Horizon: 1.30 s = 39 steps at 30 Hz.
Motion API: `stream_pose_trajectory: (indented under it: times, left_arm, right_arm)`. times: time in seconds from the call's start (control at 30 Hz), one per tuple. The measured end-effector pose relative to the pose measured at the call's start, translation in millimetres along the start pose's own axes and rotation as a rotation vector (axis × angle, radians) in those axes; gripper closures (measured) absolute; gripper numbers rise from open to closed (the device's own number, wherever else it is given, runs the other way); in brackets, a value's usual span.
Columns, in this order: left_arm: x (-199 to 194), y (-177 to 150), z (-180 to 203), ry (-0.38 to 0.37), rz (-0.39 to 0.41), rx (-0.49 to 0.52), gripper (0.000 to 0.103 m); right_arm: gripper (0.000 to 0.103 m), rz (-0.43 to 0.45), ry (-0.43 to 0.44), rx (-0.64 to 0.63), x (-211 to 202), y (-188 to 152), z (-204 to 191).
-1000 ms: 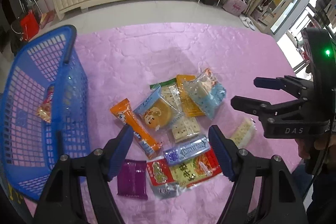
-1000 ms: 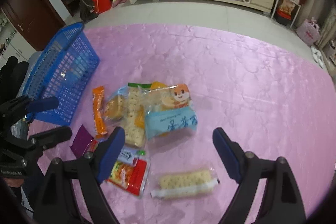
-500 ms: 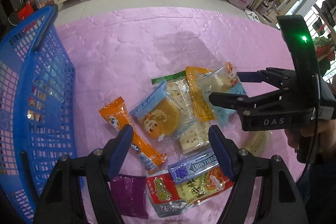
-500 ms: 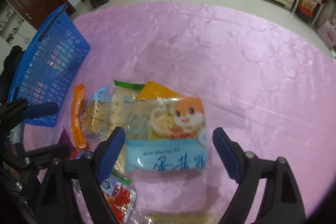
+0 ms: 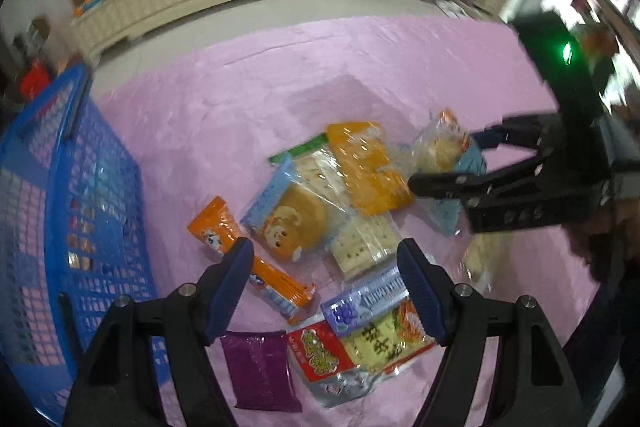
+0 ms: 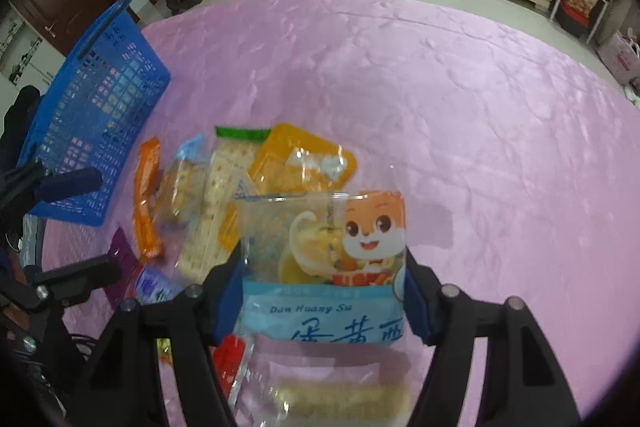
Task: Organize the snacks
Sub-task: 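Grasp the blue Doublemint tube with the left tool while the right tool grasps another Dan Huang Su bag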
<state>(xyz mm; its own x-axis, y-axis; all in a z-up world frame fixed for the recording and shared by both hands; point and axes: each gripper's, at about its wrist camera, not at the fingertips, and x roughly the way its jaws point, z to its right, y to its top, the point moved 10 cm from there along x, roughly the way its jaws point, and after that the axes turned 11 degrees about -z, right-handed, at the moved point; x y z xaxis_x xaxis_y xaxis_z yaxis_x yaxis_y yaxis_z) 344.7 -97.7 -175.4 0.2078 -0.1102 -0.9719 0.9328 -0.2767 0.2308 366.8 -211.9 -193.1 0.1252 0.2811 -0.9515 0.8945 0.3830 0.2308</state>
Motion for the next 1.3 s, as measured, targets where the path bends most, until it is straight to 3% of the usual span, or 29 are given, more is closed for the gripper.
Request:
stream_pose_trajectory:
  times: [0.43, 0.6, 0.73, 1.07, 1.2, 1.3]
  left_arm:
    - [23.1, -19.9, 42.0, 0.065, -0.077, 0.276, 0.032]
    - [36.8, -25.3, 51.6, 0.029, -0.117, 0.288, 0.052]
    - [52.2, -23.1, 43.8, 0.016, -0.169, 0.245, 0.053]
    - [76.1, -10.8, 63.2, -0.038, -0.218, 0.277, 0.058]
    - [79.0, -20.2, 68.1, 0.007, -0.222, 0.378, 0.068]
    - [78.3, -22.0, 74.3, 0.016, -0.217, 0.365, 0.070]
  right_arm:
    - [0.031, 0.037, -0.002, 0.085, -42.0, -68.4, 2.0]
    - [0.031, 0.021, -0.004, 0.082, -32.0, -67.5, -10.9]
    - [0.031, 0.013, 0.007, 0.083, -24.1, -70.1, -11.4]
    - [0.031, 0.015, 0.063, 0.106, -14.1, -62.5, -3.8]
    - [0.031, 0.008, 0.070, 0.111, -6.5, -63.4, -3.8]
    - [0.031, 0.003, 0.077, 0.120, -2.7, -65.3, -6.5]
